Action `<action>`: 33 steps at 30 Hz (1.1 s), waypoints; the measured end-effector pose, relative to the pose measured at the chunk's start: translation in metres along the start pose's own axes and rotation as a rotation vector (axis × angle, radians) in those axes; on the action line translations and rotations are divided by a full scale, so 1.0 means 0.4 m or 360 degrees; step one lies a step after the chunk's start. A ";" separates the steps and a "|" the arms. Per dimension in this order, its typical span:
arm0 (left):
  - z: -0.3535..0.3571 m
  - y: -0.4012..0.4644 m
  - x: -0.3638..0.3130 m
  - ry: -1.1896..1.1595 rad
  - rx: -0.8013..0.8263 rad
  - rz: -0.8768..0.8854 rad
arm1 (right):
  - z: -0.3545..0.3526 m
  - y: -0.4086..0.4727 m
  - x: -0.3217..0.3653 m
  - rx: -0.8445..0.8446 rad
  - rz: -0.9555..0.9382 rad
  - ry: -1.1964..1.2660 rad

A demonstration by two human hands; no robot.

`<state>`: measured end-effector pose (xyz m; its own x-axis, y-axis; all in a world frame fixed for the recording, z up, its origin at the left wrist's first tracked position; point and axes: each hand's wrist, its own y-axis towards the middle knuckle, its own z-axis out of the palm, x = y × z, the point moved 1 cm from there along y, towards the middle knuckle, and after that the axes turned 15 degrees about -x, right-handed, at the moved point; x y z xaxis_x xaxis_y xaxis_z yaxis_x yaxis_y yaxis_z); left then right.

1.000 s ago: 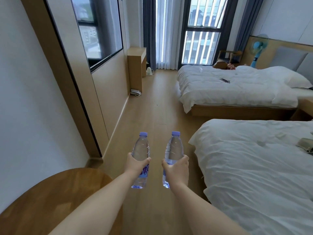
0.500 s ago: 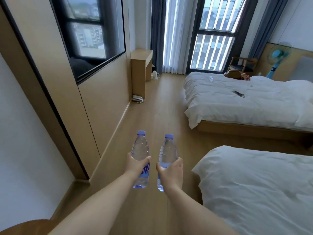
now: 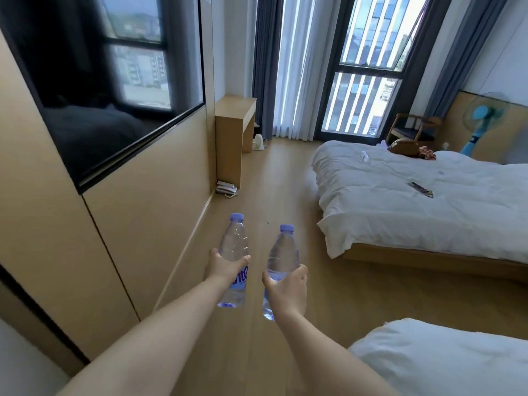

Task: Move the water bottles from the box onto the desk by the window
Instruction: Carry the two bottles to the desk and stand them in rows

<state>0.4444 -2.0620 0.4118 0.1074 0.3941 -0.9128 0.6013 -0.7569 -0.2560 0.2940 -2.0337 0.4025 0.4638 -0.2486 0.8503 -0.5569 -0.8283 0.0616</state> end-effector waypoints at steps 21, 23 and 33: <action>0.642 0.918 -0.449 0.0008 0.0028 0.0017 | 0.638 1.063 0.300 0.0086 -0.0095 0.0030; 0.689 1.006 -0.492 0.0061 0.0068 0.0063 | 0.701 1.145 0.334 0.0095 -0.0097 0.0065; 0.927 1.558 -0.733 0.0200 0.0111 0.0164 | 1.100 1.608 0.534 0.0136 -0.0100 0.0077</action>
<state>0.4942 -2.8427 0.4017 0.2663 0.3710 -0.8896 0.5262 -0.8292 -0.1883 0.3381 -2.8405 0.3939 0.4609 -0.1718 0.8706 -0.4660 -0.8818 0.0727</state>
